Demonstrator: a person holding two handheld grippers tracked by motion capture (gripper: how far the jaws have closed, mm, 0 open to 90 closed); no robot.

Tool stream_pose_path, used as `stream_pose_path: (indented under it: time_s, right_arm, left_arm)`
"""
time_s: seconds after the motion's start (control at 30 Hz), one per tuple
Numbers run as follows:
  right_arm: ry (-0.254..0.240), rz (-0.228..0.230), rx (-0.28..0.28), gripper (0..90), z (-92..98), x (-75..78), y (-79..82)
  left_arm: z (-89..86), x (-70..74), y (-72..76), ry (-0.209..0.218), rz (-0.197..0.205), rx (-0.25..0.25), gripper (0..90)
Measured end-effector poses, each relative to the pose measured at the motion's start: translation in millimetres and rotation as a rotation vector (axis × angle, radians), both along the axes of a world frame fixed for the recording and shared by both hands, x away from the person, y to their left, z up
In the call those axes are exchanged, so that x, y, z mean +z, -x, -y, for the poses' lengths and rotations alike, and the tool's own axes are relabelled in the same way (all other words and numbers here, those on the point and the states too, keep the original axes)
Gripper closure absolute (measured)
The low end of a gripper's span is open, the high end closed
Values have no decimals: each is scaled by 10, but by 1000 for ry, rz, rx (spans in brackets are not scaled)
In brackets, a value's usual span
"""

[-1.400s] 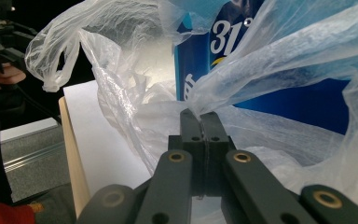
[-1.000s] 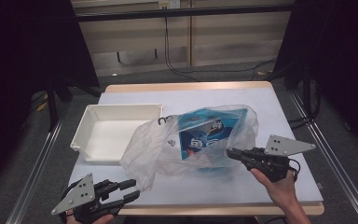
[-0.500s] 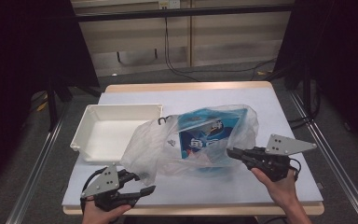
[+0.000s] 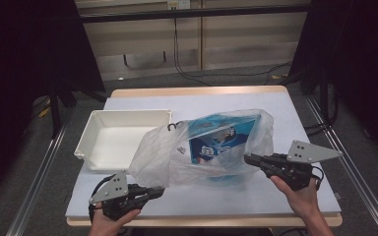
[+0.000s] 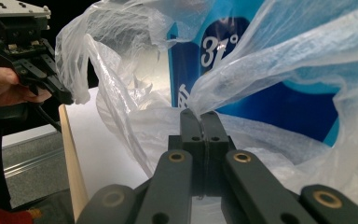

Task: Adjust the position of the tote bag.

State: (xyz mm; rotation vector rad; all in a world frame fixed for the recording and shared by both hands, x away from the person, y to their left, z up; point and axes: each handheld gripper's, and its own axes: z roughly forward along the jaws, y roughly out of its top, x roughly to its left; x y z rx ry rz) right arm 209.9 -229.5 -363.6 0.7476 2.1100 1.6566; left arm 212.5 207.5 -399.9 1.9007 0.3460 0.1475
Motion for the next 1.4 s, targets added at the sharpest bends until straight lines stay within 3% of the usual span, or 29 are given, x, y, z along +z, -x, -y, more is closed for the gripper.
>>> stream_pose_path:
  time_s: [0.13, 0.23, 0.37, 0.53, 0.83, 0.97, 1.1, 1.4]
  right_arm:
    - [-9, 14, -2, 900, 27, 60, 25]
    - [-13, 20, 4, 900, 38, 88, 38]
    - [-21, 35, -1, 900, 54, 145, 60]
    - [-33, 60, -1, 900, 95, 242, 75]
    - [-68, 116, -3, 900, 166, 443, 77]
    - [-79, 130, -6, 900, 189, 498, 62]
    - [-98, 135, -24, 900, 231, 505, 23]
    - [-143, 202, -67, 900, 394, 711, 43]
  left_arm:
    - [-55, 66, -6, 31, -8, 0, 900]
    - [-75, 124, 4, 31, 3, 4, 900]
    - [-109, 208, -3, 72, -7, 10, 900]
    - [-155, 354, -50, 102, 7, 9, 900]
    - [-227, 682, -137, 146, 63, 25, 900]
    - [-266, 737, -186, 180, 70, 32, 900]
    - [-303, 819, -231, 211, 88, 42, 900]
    - [-324, 1123, -334, 268, 142, 54, 900]
